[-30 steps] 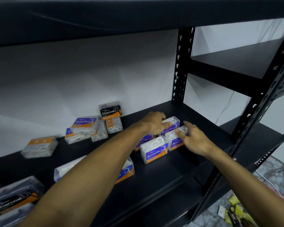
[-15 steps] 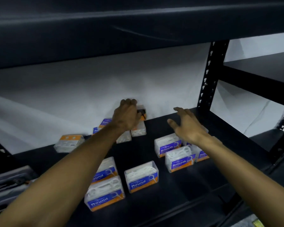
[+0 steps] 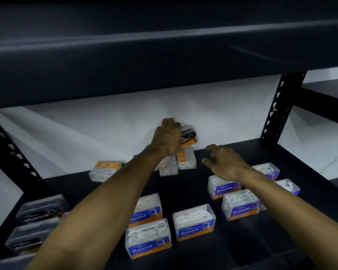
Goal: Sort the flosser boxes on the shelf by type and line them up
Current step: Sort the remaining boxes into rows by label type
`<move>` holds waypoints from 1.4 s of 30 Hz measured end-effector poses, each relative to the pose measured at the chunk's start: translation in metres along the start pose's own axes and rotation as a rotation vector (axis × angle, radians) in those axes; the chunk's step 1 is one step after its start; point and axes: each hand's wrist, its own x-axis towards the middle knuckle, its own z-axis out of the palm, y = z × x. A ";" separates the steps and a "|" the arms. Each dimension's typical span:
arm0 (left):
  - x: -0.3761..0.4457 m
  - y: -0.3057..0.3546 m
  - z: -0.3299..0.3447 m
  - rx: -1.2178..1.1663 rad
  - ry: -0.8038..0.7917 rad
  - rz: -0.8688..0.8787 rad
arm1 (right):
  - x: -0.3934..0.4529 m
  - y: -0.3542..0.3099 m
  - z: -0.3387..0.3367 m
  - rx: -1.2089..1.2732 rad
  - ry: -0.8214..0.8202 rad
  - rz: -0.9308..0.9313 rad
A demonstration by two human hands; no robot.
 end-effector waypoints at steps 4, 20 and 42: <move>-0.030 -0.026 -0.028 -0.287 0.149 -0.114 | 0.028 -0.026 0.009 -0.044 -0.018 -0.058; -0.134 -0.101 -0.071 -0.753 0.081 -0.432 | 0.078 -0.121 0.053 -0.095 -0.163 -0.178; -0.212 -0.159 -0.070 -0.257 -0.378 -0.372 | 0.009 -0.107 0.028 0.128 -0.048 -0.330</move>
